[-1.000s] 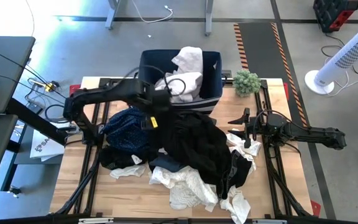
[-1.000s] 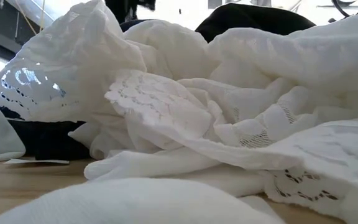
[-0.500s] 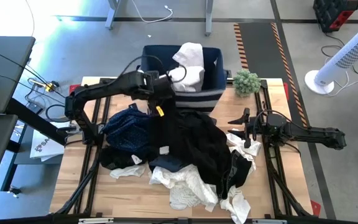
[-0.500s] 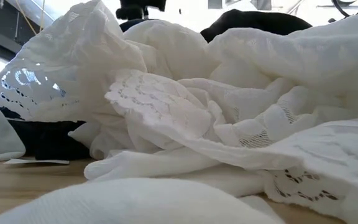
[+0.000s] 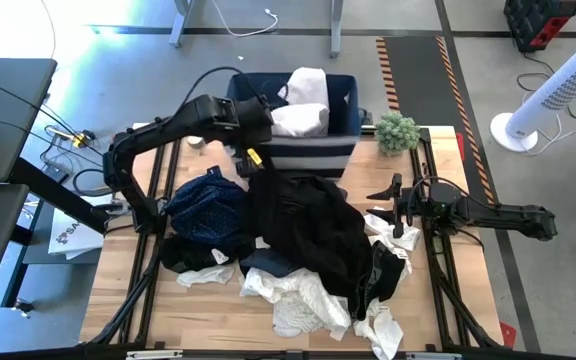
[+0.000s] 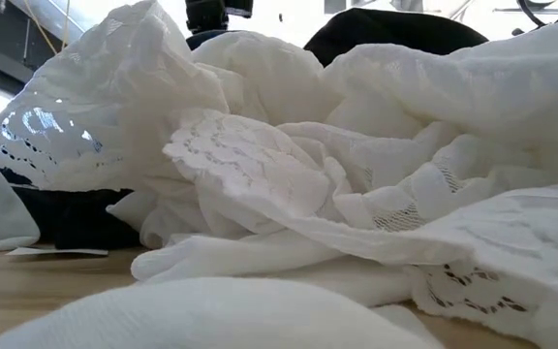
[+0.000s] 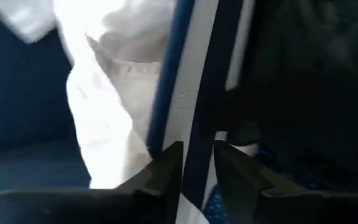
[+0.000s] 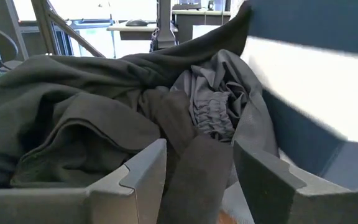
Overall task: Sort clothes
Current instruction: Put the white shirt into the blue bin
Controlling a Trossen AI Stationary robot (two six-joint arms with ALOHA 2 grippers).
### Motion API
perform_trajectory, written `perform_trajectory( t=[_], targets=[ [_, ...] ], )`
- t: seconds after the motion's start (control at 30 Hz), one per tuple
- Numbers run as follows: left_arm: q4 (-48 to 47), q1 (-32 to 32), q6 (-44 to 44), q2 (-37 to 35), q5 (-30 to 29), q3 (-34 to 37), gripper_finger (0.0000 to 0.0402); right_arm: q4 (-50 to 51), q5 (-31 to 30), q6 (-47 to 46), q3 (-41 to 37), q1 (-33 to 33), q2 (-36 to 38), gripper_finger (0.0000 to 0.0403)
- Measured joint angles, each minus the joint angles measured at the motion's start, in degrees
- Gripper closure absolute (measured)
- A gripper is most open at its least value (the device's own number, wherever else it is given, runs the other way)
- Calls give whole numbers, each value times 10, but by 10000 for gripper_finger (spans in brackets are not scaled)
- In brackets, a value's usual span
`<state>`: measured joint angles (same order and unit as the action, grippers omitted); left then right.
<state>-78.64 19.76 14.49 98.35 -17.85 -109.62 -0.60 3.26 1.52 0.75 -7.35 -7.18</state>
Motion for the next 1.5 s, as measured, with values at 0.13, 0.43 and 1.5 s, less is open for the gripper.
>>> perform_trajectory(
  t=[0.13, 0.43, 1.5],
  targets=[
    [-9, 1, 24, 2, 15, -28, 339, 0, 0, 0, 0, 0, 0, 219],
    [-62, 2, -4, 3, 133, -57, 381, 0, 0, 0, 0, 0, 0, 219],
    [-89, 100, -73, -6, 172, -14, 256, 0, 0, 0, 0, 0, 0, 219]
  ],
)
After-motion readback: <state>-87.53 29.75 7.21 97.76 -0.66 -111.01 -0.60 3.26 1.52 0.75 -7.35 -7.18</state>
